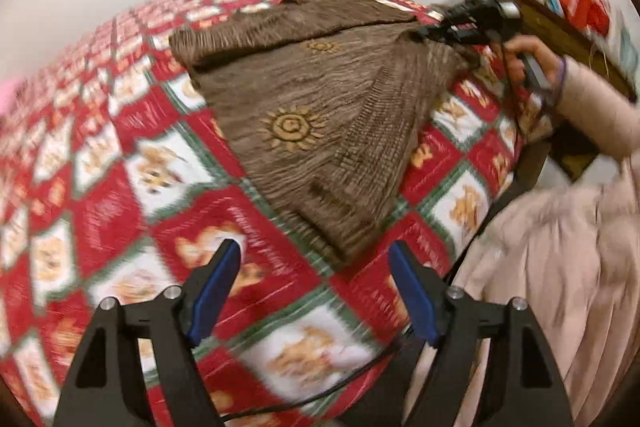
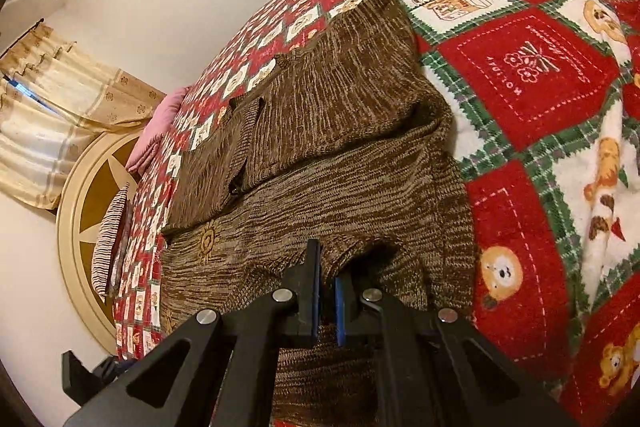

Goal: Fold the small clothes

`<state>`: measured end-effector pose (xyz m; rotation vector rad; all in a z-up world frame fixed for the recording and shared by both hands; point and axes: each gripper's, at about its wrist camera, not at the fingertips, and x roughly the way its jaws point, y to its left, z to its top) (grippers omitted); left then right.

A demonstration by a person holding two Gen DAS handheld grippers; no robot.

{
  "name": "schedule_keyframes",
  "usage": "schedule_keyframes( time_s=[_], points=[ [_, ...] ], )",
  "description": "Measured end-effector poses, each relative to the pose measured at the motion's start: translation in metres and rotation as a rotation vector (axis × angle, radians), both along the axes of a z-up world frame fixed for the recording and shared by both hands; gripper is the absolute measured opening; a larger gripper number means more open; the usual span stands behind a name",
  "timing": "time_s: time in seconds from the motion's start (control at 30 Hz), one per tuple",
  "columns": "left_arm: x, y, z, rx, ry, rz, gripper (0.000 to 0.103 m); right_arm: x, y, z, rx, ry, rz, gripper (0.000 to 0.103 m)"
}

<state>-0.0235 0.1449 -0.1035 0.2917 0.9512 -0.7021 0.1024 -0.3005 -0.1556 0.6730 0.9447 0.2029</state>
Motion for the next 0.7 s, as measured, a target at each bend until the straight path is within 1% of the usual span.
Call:
schedule_keyframes(
  time_s=[0.07,0.1,0.13,0.2,0.23,0.27,0.3,0.33,0.37,0.43,0.5,0.57,0.63,0.7],
  points=[
    [0.010,-0.004,-0.005,-0.089,0.030,0.070,0.078,-0.003,-0.002,-0.001,0.005,0.000,-0.006,0.006],
    [0.017,-0.004,-0.009,-0.154,0.054,0.113,0.077,-0.004,-0.002,-0.002,0.006,0.001,-0.009,0.006],
    [0.020,-0.003,-0.012,-0.192,0.076,0.146,0.075,-0.003,-0.002,-0.002,0.007,0.002,-0.010,0.006],
    [0.026,-0.004,-0.022,-0.234,0.134,0.202,0.067,-0.003,-0.001,-0.001,-0.002,0.003,-0.007,0.006],
    [0.026,-0.005,-0.028,-0.244,0.163,0.225,0.059,-0.003,0.000,0.000,-0.009,0.003,-0.003,0.006],
    [0.022,-0.005,-0.028,-0.243,0.145,0.242,0.054,-0.003,0.000,0.000,-0.012,0.004,-0.001,0.006],
    [0.014,-0.006,-0.024,-0.241,0.104,0.246,0.048,-0.002,0.000,0.000,-0.011,0.005,0.001,0.006],
    [0.008,-0.007,-0.022,-0.243,0.075,0.241,0.035,-0.002,0.000,0.000,-0.007,0.006,0.001,0.006],
    [0.002,-0.008,-0.019,-0.243,0.047,0.238,0.031,-0.002,-0.001,-0.001,-0.002,0.005,0.001,0.006],
    [-0.011,-0.010,-0.015,-0.239,-0.017,0.236,0.031,-0.002,-0.001,-0.002,0.005,0.004,-0.001,0.006],
    [-0.015,-0.011,-0.018,-0.229,-0.041,0.239,0.034,-0.003,-0.002,-0.002,0.010,0.003,-0.002,0.006],
    [-0.010,-0.009,-0.026,-0.236,-0.012,0.255,0.041,-0.004,-0.002,-0.002,0.011,0.003,-0.001,0.006],
    [-0.004,-0.006,-0.034,-0.247,0.021,0.272,0.041,-0.004,-0.003,-0.003,0.014,0.005,-0.002,0.006],
    [0.000,-0.007,-0.033,-0.260,0.015,0.276,0.041,-0.005,-0.002,-0.003,0.015,0.004,-0.002,0.006]
  ],
)
